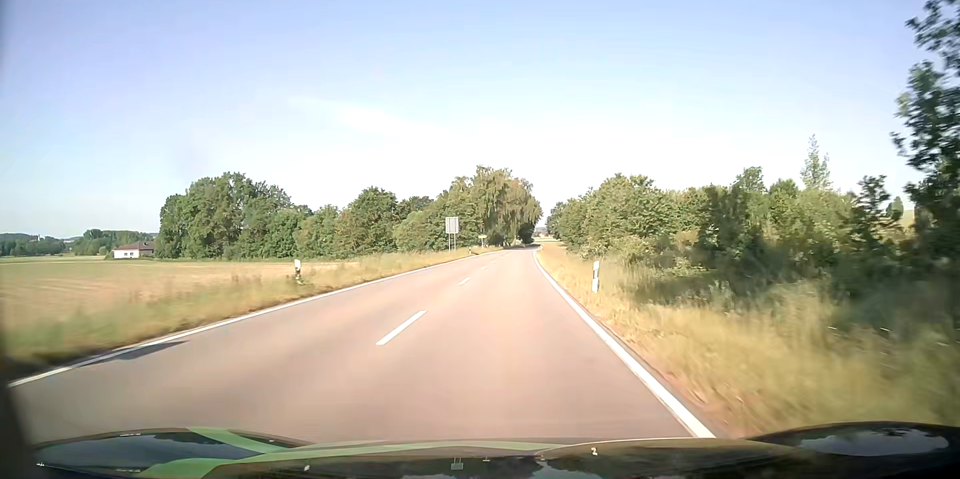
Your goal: Follow the waypoints while adhering to traffic rules and regulations
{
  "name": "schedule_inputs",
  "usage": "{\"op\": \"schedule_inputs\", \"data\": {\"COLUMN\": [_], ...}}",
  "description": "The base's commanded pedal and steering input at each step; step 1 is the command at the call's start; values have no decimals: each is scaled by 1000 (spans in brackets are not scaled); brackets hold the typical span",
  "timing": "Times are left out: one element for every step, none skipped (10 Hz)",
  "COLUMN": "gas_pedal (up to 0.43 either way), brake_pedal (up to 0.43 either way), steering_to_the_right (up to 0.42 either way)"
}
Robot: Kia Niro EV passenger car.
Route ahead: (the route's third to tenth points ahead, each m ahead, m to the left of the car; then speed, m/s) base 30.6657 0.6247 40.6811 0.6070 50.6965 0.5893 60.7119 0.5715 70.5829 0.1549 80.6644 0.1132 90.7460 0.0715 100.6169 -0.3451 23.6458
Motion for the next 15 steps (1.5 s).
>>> {"op": "schedule_inputs", "data": {"gas_pedal": [138,150,157,169,177,177,189,197,220,220,228,240,240,240,240], "brake_pedal": [0,0,0,0,0,0,0,0,0,0,0,0,0,0,0], "steering_to_the_right": [-2,-2,-2,-3,-2,-1,0,0,0,1,2,2,2,2,2]}}
